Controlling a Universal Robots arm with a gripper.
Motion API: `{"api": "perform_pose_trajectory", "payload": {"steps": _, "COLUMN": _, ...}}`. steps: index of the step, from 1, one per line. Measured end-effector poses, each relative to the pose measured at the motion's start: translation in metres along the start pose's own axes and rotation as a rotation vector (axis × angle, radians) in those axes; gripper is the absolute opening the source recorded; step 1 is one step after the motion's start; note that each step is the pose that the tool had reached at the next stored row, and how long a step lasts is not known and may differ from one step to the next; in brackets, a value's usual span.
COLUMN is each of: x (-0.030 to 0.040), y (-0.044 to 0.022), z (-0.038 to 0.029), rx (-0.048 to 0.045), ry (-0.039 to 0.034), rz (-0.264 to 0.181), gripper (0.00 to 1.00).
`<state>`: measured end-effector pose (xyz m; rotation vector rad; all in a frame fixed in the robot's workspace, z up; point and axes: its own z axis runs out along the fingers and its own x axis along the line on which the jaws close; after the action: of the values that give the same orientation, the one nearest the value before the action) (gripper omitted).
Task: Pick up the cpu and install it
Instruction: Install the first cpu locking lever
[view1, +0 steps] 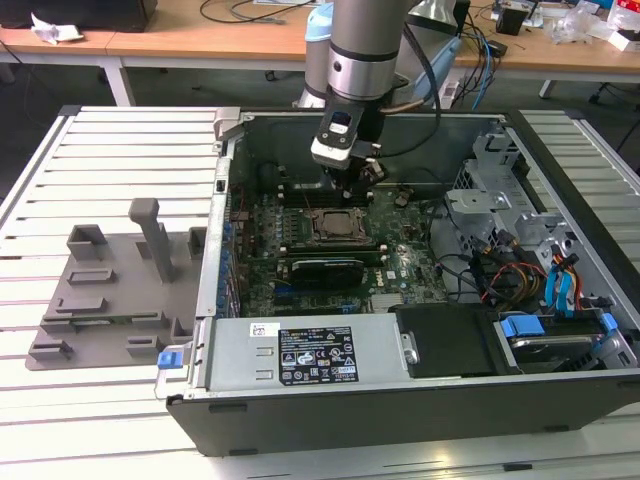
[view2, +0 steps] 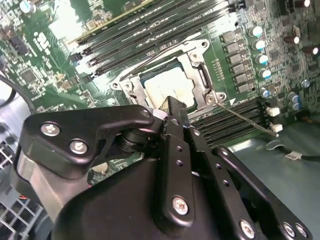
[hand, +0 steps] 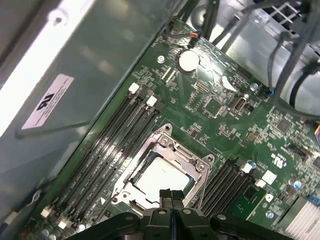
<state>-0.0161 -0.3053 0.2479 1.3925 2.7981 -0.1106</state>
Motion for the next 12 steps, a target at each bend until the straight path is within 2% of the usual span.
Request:
{"api": "perform_pose_trajectory", "payload": {"steps": 2, "x": 0.0000, "y": 0.0000, "z": 0.0000, "rx": -0.0030, "ry": -0.0037, "rz": -0.065, "gripper": 0.11}}
{"api": "perform_pose_trajectory", "payload": {"steps": 4, "x": 0.0000, "y": 0.0000, "z": 0.0001, "rx": -0.0045, "ry": -0.0056, "rz": -0.098, "gripper": 0.11}}
{"api": "perform_pose_trajectory", "payload": {"steps": 8, "x": 0.0000, "y": 0.0000, "z": 0.0000, "rx": -0.0091, "ry": -0.0116, "rz": -0.204, "gripper": 0.11}}
{"api": "perform_pose_trajectory", "payload": {"steps": 10, "x": 0.0000, "y": 0.0000, "z": 0.0000, "rx": -0.0102, "ry": -0.0130, "rz": -0.228, "gripper": 0.11}}
{"api": "perform_pose_trajectory", "payload": {"steps": 12, "x": 0.0000, "y": 0.0000, "z": 0.0000, "rx": -0.0125, "ry": -0.0160, "rz": -0.280, "gripper": 0.11}}
